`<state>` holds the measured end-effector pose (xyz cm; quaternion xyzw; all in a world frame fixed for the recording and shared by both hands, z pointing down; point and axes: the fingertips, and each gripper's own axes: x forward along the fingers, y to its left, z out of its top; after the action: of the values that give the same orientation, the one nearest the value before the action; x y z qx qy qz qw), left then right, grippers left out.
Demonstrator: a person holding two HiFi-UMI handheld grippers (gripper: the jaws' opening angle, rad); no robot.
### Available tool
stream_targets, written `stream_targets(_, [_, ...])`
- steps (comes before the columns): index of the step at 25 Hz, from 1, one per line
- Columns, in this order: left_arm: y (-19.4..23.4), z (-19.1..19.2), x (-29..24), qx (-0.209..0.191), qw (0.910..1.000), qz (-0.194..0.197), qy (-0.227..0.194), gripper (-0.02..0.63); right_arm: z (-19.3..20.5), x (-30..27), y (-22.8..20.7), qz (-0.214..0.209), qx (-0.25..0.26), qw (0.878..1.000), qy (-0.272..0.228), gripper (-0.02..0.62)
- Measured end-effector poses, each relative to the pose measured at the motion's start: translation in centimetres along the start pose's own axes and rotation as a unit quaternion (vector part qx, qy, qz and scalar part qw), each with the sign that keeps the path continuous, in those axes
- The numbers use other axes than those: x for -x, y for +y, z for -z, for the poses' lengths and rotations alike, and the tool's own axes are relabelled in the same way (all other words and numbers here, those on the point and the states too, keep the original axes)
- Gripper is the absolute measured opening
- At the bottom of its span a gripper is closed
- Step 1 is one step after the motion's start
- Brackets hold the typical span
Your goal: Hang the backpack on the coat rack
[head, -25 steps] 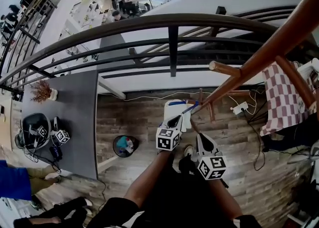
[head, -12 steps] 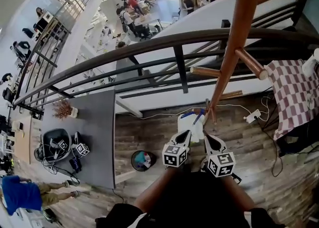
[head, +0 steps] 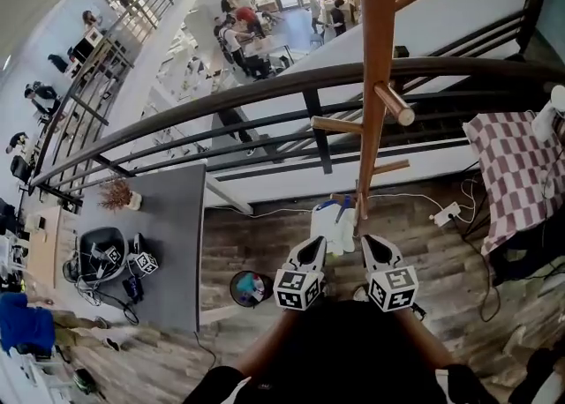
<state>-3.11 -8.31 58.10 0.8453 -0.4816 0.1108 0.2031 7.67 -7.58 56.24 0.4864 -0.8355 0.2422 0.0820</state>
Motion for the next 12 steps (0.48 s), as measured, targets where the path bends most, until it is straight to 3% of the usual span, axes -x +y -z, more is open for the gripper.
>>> stream_targets(7, [-1.4,-0.6,0.9,-0.002,0.9994,-0.023,-0.024,0.009,0.0,1.6,-0.4,-0.014,0.01,1.0,0.001,0.014])
stream_targets(12, [-2.4,0.3,2.0,-0.005,0.9992,-0.035,-0.017,0.009,0.5,2.0,-0.1,-0.038,0.017,0.999,0.009,0.014])
